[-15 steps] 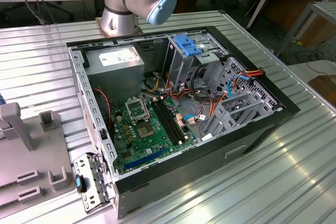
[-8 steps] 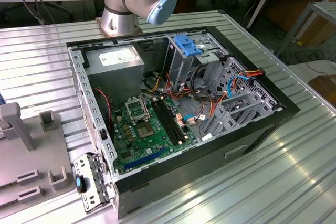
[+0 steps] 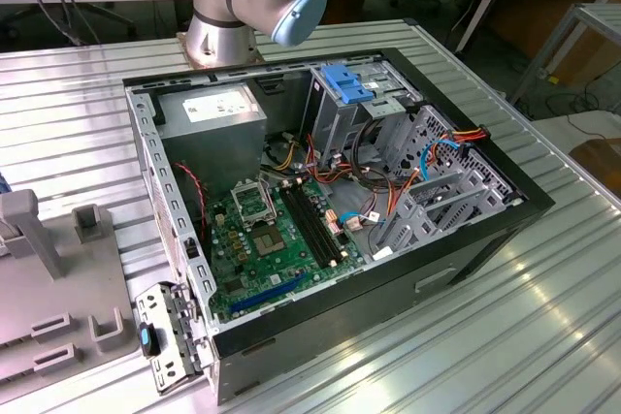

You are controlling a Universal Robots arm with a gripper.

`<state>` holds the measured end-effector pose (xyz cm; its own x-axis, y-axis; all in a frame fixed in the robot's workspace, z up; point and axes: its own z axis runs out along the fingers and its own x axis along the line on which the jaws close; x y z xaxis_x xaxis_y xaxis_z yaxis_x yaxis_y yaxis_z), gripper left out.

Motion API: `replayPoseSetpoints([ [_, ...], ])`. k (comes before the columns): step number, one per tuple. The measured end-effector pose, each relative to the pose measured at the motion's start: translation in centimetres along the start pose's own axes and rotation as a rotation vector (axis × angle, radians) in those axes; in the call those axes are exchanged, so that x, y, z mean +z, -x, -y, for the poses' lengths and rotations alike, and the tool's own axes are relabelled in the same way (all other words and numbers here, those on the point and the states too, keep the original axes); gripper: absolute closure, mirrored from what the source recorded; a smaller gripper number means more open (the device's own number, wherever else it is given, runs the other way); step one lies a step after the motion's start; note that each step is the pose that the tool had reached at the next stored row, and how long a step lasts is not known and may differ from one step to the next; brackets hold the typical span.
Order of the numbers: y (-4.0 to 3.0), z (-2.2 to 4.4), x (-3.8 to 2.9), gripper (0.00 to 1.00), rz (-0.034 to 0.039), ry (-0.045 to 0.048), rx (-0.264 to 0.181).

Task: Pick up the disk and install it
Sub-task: 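Pick up the disk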

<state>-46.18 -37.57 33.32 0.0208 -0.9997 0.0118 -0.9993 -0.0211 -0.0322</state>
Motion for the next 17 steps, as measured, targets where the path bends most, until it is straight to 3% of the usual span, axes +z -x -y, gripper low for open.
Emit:
replayPoseSetpoints([
  [6, 0.02, -0.13, 1.55, 0.16, -0.0003, 0.0000, 0.008],
  [8, 0.04, -0.15, 2.29, 0.30, -0.0003, 0.0000, 0.010],
  [10, 0.03, -0.15, 2.44, 0.42, -0.0128, -0.0004, 0.010],
  [11, 0.04, -0.16, 2.66, 0.49, -0.0145, -0.0002, 0.025],
  [14, 0.05, -0.17, 2.86, 0.49, -0.0165, 0.0009, 0.067],
  [17, 0.25, -0.17, 2.88, 0.49, -0.0176, 0.0008, 0.076],
])
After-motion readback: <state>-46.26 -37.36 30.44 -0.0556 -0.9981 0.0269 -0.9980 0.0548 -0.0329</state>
